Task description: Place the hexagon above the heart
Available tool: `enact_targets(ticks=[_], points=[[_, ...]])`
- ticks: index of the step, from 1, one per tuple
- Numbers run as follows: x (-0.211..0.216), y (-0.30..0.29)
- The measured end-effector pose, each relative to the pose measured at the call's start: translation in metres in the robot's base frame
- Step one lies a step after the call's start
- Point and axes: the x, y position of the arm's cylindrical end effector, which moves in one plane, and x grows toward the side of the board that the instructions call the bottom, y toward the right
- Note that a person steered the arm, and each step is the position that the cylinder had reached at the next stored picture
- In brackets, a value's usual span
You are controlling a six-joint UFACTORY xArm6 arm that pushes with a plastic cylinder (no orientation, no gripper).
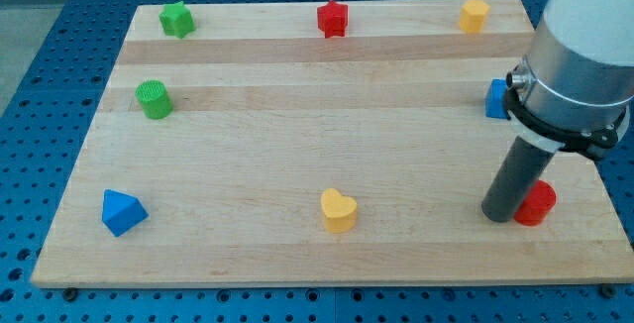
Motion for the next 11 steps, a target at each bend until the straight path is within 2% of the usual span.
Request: enact_targets(ticks=[1, 2, 4, 6, 8, 10, 11], points=[[-0.002, 0.000], [-0.034, -0.012], [-0.123, -0.053], [-0.205, -0.051], [-0.254, 0.014], [-0.282, 0.094], [-0.332, 0.096]])
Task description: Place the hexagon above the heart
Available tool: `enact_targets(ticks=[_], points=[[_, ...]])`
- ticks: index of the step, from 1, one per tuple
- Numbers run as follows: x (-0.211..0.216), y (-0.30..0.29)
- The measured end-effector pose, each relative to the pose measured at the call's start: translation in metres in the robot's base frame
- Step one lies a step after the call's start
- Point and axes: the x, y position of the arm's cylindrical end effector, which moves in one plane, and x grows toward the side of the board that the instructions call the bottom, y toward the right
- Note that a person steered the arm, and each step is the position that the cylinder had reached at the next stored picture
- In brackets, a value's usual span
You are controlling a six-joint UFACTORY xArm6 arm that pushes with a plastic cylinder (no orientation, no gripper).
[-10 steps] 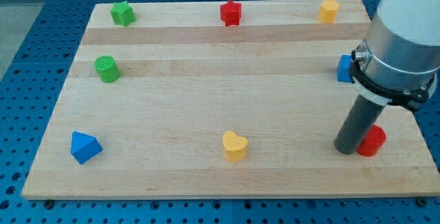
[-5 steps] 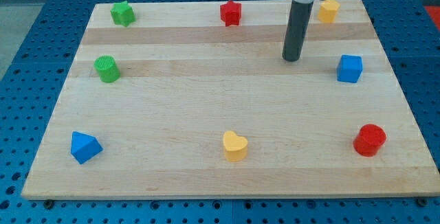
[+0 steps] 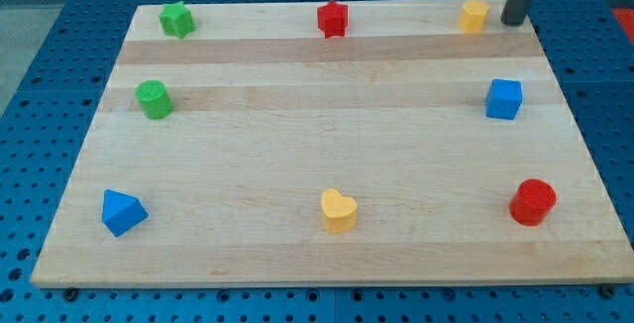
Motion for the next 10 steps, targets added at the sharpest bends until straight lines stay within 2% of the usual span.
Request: enact_targets(ticks=[1, 2, 3, 5, 8, 10], points=[[-0.031, -0.013], [-0.031, -0.046], [-0.031, -0.054], [-0.032, 0.004], [-0.015, -0.006], [0.007, -0.060]])
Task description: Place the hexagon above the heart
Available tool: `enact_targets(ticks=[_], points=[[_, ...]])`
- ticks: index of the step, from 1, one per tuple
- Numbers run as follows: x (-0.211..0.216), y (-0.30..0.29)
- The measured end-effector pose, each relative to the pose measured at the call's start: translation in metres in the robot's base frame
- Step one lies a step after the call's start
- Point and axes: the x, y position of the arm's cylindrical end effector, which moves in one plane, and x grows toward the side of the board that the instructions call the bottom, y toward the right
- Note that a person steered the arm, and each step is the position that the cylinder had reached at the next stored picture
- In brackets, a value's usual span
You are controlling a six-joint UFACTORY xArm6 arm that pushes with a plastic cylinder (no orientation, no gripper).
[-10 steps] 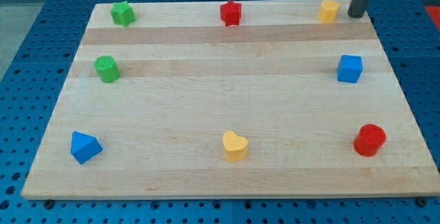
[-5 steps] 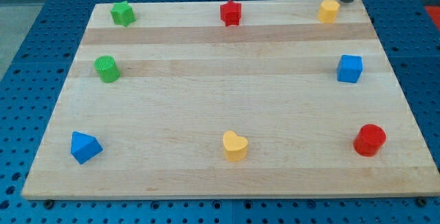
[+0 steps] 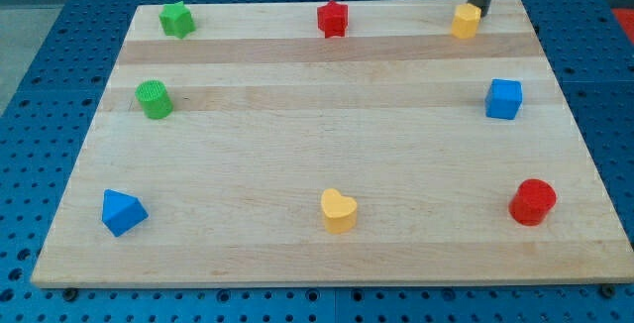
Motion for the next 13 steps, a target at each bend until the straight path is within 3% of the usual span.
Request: enact_targets(ticks=[2, 7, 9, 13], points=[[0.040, -0.048], [0.149, -0.074], [0.173, -0.137], [0.231, -0.207]])
